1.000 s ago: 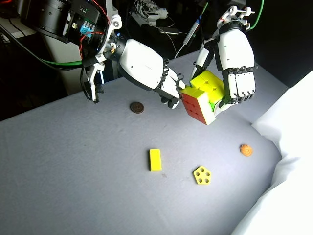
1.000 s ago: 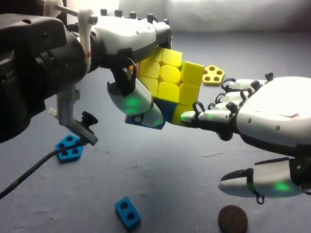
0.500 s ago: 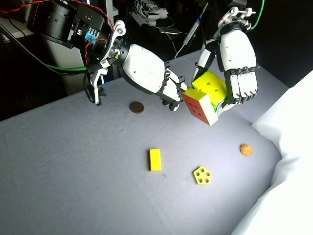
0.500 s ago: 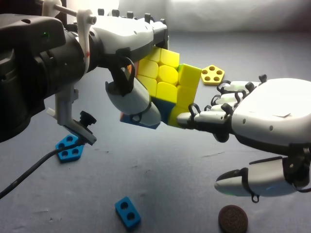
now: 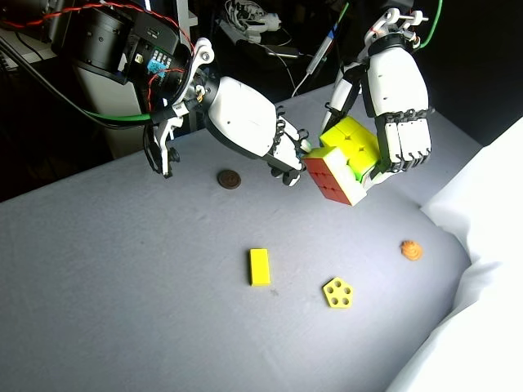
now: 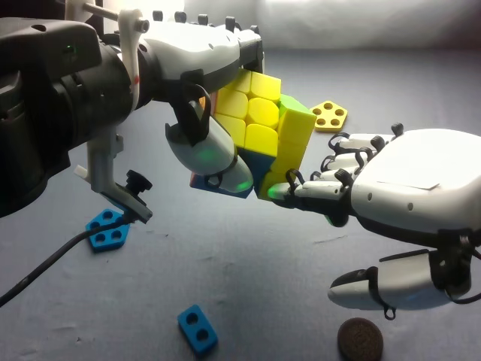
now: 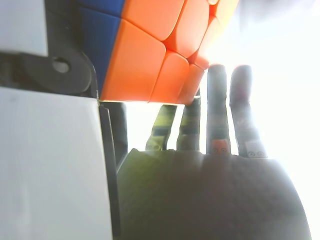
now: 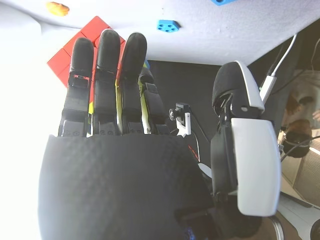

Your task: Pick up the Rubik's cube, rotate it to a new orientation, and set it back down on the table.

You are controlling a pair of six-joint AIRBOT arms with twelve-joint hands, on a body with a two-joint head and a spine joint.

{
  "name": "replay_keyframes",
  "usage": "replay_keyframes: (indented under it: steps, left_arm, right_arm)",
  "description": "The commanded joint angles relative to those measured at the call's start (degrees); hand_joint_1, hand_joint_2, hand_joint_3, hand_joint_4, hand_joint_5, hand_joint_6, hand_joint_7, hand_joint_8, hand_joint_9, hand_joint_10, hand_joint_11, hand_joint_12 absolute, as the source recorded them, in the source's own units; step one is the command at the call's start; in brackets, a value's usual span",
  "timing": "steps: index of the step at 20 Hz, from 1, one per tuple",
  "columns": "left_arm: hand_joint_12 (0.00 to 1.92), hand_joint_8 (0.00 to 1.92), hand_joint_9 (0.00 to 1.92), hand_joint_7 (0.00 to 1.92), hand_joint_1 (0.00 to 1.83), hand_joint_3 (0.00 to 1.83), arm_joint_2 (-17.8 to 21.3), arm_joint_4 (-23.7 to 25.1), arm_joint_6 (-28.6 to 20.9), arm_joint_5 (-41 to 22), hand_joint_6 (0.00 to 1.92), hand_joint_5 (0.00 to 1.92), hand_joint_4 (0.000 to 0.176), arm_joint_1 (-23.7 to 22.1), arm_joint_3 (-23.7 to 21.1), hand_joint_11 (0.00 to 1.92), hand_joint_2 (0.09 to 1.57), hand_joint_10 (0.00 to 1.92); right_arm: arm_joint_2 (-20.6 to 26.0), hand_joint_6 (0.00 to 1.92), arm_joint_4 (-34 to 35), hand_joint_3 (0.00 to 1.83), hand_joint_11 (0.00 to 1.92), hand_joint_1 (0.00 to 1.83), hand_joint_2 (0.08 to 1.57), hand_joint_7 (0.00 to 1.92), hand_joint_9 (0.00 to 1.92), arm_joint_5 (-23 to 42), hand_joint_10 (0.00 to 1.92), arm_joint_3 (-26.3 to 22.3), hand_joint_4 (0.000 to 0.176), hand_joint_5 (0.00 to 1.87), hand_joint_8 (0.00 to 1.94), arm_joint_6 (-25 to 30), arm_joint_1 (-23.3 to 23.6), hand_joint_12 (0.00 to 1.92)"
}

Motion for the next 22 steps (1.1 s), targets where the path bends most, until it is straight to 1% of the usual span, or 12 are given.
replay_keyframes:
  steps: [1,3,6,7,8,10,12,14,17,18,21,22]
  left_arm:
    - [1.92,1.88,0.06,0.0,1.15,0.0,0.2,2.0,-1.0,2.6,1.75,0.11,0.0,-1.2,0.0,0.0,1.01,1.92]
    - [1.92,1.9,0.08,0.0,1.17,0.0,0.2,2.0,-1.0,2.6,1.73,0.13,0.0,-1.2,0.0,0.01,0.98,1.92]
    - [1.92,1.91,0.06,0.0,1.11,0.0,0.2,2.0,-1.0,2.5,1.74,0.12,0.0,-1.2,0.0,0.0,1.0,1.92]
    - [1.92,1.89,0.08,0.0,1.1,0.0,0.2,2.0,-1.0,2.4,1.72,0.14,0.0,-1.3,0.0,0.02,0.95,1.92]
    - [1.92,1.88,0.08,0.0,1.11,0.0,0.2,2.0,-1.0,2.4,1.73,0.11,0.0,-1.3,0.0,0.0,0.97,1.9]
    - [1.92,1.86,0.11,0.02,1.11,0.0,0.2,2.0,-1.0,2.4,1.67,0.16,0.0,-1.3,0.0,0.03,0.97,1.9]
    - [1.92,1.86,0.04,0.0,1.11,0.0,0.2,2.0,-1.0,2.4,1.73,0.1,0.0,-1.3,0.0,0.0,0.97,1.92]
    - [1.92,1.86,0.04,0.0,1.11,0.0,0.2,2.0,-1.0,2.4,1.73,0.1,0.0,-1.3,0.0,0.01,0.97,1.92]
    - [1.92,1.87,0.07,0.0,1.12,0.0,0.2,1.9,-1.0,2.4,1.71,0.1,0.0,-1.3,-0.1,0.02,0.96,1.92]
    - [1.92,1.85,0.1,0.02,1.12,0.0,0.2,1.9,-1.0,2.3,1.7,0.11,0.0,-1.4,-0.1,0.01,0.97,1.86]
    - [1.92,1.9,0.05,0.0,1.12,0.0,0.2,1.9,-1.0,2.2,1.8,0.07,0.0,-1.4,-0.1,0.02,0.98,1.92]
    - [1.92,1.91,0.04,0.0,1.1,0.0,0.2,1.9,-1.0,2.2,1.79,0.09,0.0,-1.4,-0.1,0.01,0.98,1.92]
  right_arm:
    - [0.1,0.0,-0.8,0.0,0.0,0.44,1.18,0.29,0.2,3.7,1.31,0.3,0.0,0.12,1.34,0.0,0.5,1.04]
    - [-0.2,0.01,-0.8,0.0,0.0,0.45,1.18,0.3,0.2,3.8,1.31,0.5,0.0,0.13,1.34,-0.1,0.3,1.06]
    - [-0.3,0.0,-0.8,0.0,0.0,0.45,1.18,0.29,0.2,3.9,1.3,0.6,0.0,0.13,1.35,-0.5,-0.1,1.06]
    - [-0.3,0.0,-0.8,0.0,0.0,0.45,1.18,0.29,0.19,4.0,1.31,0.7,0.0,0.14,1.35,-0.6,-0.2,1.09]
    - [-0.3,0.0,-0.8,0.0,0.0,0.43,1.18,0.26,0.17,4.0,1.33,0.8,0.0,0.13,1.36,-0.6,-0.3,1.08]
    - [-0.4,0.0,-0.8,0.0,0.0,0.43,1.18,0.3,0.2,4.2,1.31,1.2,0.0,0.14,1.35,-0.6,-0.7,1.12]
    - [-0.6,0.01,-0.5,0.0,0.0,0.44,1.17,0.32,0.22,4.5,1.3,1.7,0.0,0.15,1.35,-0.6,-1.0,1.12]
    - [-0.8,0.0,0.2,0.0,0.0,0.43,1.18,0.29,0.19,4.7,1.31,2.0,0.0,0.13,1.36,-0.6,-0.9,1.05]
    - [-0.9,0.0,0.2,0.0,0.0,0.45,1.18,0.3,0.21,4.8,1.32,2.2,0.0,0.13,1.36,-0.6,-0.8,1.03]
    - [-0.9,0.0,0.2,0.0,0.0,0.44,1.19,0.27,0.19,4.8,1.3,2.2,0.0,0.12,1.36,-0.6,-0.7,0.99]
    - [-1.0,0.0,0.2,0.0,0.0,0.43,1.19,0.26,0.17,4.8,1.36,2.3,0.0,0.11,1.41,-0.6,-0.7,1.05]
    - [-1.0,0.0,0.2,0.0,0.0,0.43,1.19,0.27,0.18,4.7,1.36,2.2,0.0,0.12,1.41,-0.6,-0.7,1.07]
